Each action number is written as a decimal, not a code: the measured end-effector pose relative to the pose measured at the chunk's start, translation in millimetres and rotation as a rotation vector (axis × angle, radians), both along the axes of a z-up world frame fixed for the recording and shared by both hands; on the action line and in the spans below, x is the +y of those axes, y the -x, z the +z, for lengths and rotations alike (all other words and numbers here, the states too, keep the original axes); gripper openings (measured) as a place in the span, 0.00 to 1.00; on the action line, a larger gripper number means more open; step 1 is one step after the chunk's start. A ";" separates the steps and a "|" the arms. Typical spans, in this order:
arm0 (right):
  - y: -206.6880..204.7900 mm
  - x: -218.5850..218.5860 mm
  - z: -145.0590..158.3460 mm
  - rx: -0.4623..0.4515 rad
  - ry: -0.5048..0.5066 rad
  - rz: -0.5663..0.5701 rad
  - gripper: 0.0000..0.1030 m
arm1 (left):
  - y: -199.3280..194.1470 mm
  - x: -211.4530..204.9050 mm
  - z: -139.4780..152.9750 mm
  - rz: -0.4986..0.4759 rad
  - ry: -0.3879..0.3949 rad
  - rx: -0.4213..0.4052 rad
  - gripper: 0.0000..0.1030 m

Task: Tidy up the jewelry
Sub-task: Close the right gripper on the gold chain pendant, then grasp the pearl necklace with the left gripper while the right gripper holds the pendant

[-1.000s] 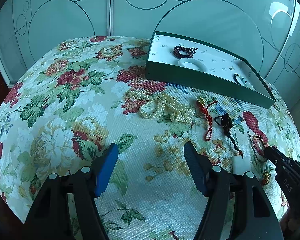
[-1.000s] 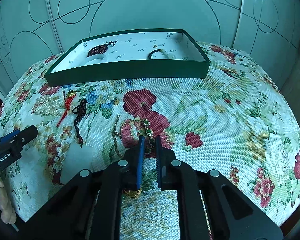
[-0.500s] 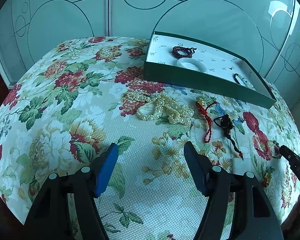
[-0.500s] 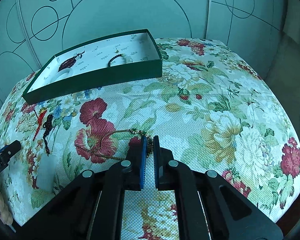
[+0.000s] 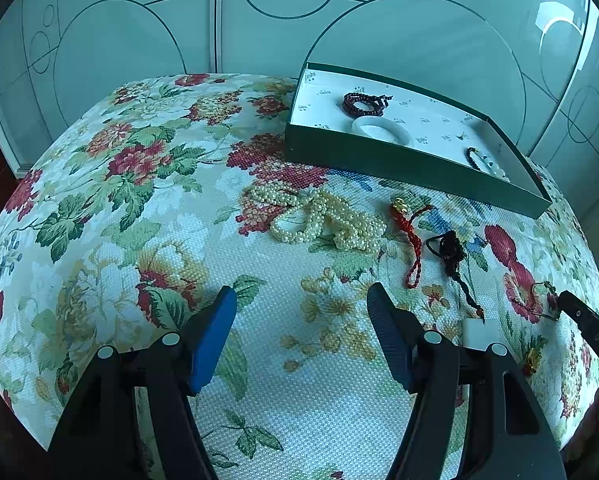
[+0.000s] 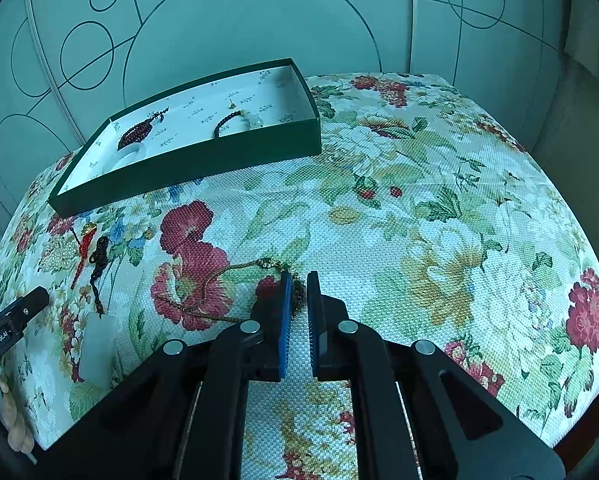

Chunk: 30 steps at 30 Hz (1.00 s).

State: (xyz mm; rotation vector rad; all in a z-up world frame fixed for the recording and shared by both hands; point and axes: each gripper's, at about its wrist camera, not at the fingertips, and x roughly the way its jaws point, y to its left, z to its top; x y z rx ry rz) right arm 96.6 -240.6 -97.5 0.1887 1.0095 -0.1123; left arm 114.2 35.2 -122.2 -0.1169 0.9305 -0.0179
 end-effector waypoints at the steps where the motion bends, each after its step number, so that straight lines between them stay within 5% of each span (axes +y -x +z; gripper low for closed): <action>1: -0.5 0.3 -0.8 0.004 0.000 0.004 0.08 | -0.1 0.2 0.0 0.000 0.001 0.001 0.65; 10: 2.3 11.2 -3.4 -0.007 0.080 0.042 0.07 | -0.6 -0.2 0.5 -0.007 0.000 0.003 0.65; 15: 2.6 7.7 -2.8 -0.014 0.056 0.032 0.07 | -6.6 -3.5 3.4 -0.016 0.013 -0.008 0.73; 30: 1.1 4.0 -4.2 -0.015 0.018 0.034 0.07 | -54.8 -15.9 -1.3 -0.050 0.013 -0.012 0.74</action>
